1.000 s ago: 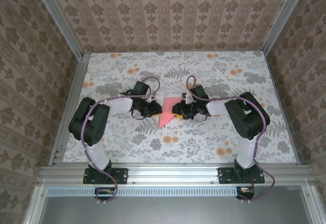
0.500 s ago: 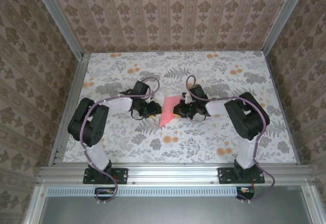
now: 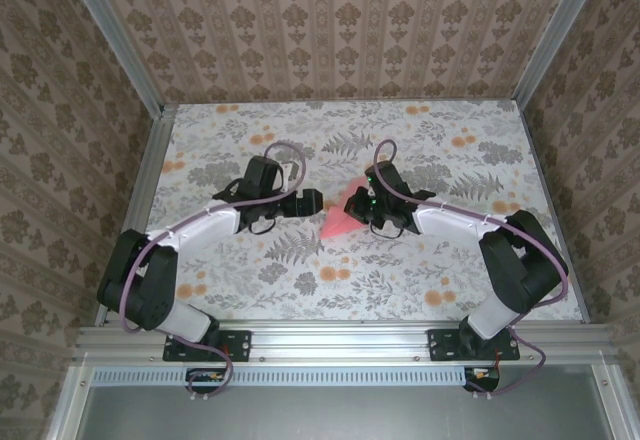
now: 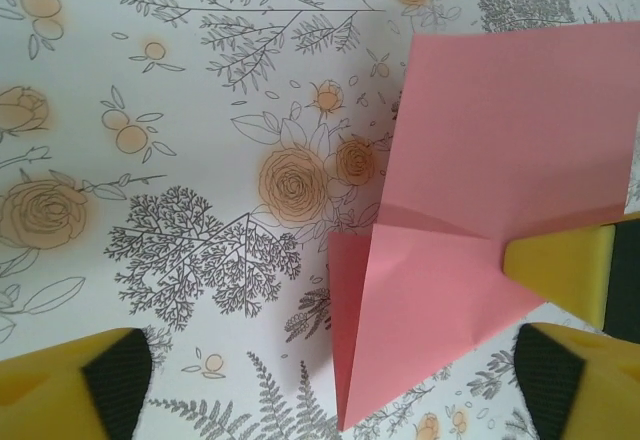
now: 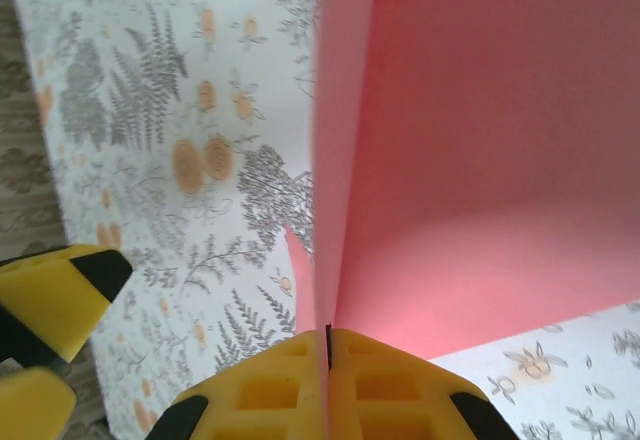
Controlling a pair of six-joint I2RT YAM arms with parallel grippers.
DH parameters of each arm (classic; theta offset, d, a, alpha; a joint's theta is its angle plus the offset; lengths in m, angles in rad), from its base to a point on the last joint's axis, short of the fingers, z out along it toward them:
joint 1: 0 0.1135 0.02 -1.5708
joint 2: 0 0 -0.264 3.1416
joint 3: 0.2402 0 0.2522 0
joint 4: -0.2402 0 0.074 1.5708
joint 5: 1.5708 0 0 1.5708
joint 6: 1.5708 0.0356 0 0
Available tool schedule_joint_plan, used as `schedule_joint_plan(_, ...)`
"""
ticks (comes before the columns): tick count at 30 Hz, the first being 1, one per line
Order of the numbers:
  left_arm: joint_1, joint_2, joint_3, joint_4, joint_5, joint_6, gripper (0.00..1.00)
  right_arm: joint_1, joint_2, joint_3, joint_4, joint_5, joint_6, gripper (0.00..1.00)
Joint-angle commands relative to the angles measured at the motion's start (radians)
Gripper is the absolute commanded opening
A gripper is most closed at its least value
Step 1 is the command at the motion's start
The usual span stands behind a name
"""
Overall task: Fold a paper plane with a square sheet of paper (pick it up from the middle)
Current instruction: Fourth fold the wing at the center of the table.
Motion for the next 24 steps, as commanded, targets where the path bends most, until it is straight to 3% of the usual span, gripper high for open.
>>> schedule_joint_plan(1,-0.022,-0.019,-0.045,0.128,-0.033,0.104,1.00,0.033,0.001,0.051,-0.113,0.146,0.108,0.00)
schedule_joint_plan(8,-0.055,-0.016,-0.182,0.346,-0.084,0.200,0.98,0.041,0.033,0.048,-0.113,0.175,0.231,0.00)
schedule_joint_plan(15,-0.136,0.002,-0.218,0.416,-0.120,0.398,0.97,0.034,0.052,0.012,-0.084,0.151,0.320,0.00)
schedule_joint_plan(21,-0.155,0.085,-0.217,0.521,0.008,0.489,0.98,0.013,0.066,-0.041,-0.045,0.095,0.418,0.00)
schedule_joint_plan(24,-0.163,0.127,-0.171,0.492,0.063,0.530,0.92,0.003,0.070,-0.061,-0.028,0.067,0.458,0.00)
